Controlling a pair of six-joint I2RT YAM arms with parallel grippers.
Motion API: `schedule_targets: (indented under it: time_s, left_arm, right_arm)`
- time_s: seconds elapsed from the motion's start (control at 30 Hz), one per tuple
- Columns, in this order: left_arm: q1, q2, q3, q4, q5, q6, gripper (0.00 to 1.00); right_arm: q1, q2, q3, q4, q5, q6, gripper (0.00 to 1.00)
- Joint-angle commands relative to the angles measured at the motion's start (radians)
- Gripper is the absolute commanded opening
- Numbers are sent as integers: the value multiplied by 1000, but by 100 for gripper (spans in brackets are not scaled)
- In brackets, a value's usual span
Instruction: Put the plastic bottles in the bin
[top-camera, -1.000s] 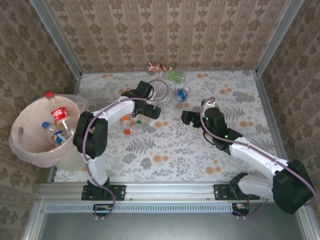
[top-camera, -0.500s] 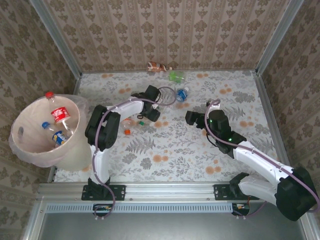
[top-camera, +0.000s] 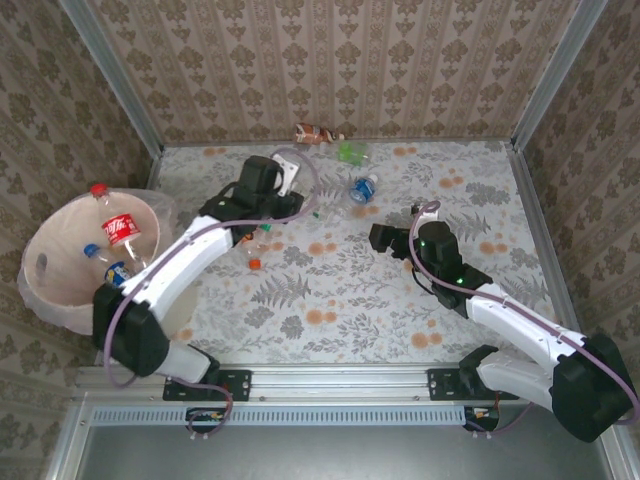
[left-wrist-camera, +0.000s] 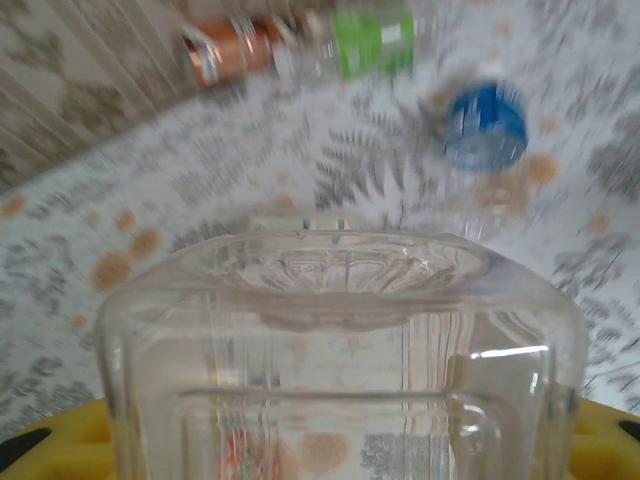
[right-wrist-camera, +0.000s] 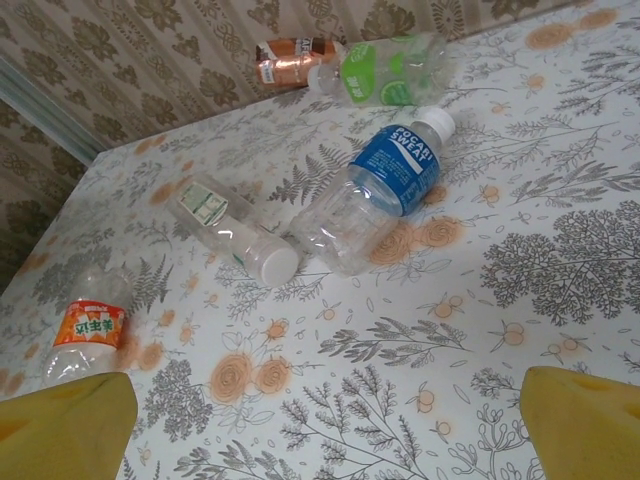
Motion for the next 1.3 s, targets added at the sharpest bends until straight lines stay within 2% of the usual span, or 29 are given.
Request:
schedule_targets:
  time_s: [0.0,0.23,0.37,0.5,0.6,0.7,0.83,0.9,0.97,1.13,1.27]
  left_arm:
    - [0,-91,16,-21,-4,-30,40]
    - [1,-244,125,-132,-105,5,40]
    - [2,-322,181,-179,-201,18,40]
    - [1,-388,215,-226,-389,58,40]
    - [3,-423,227,-253,-477,84,40]
    - [2,-434,240,-281,-580,99,40]
    - [25,-432,241,-285,-773,112,40]
    - [64,-429,246,-291,-822,87,40]
    - [116,-424,262,-318,-815,47,40]
    - [365,-436,263,-390,-704,-71,40]
    - [527,-451,250,-455,-664,-116,41]
  right_arm:
    - [-4,-2,-10,46,-16,-17,100]
    - [-4,16,-4,59,-29,-12,100]
    - [-4,21,-5,64,-29,-10,100]
    - [-4,26,-2,68,-30,-12,100]
    - [-4,35,4,69,-36,-11,100]
    - [-4,50,14,70,-45,-10,100]
    - [-4,74,30,75,-62,-1,100]
    - [-4,83,37,76,-69,1,100]
    - [-4,91,43,76,-73,3,100]
    - [-4,98,46,79,-81,11,100]
    - [-4,99,47,81,-81,4,100]
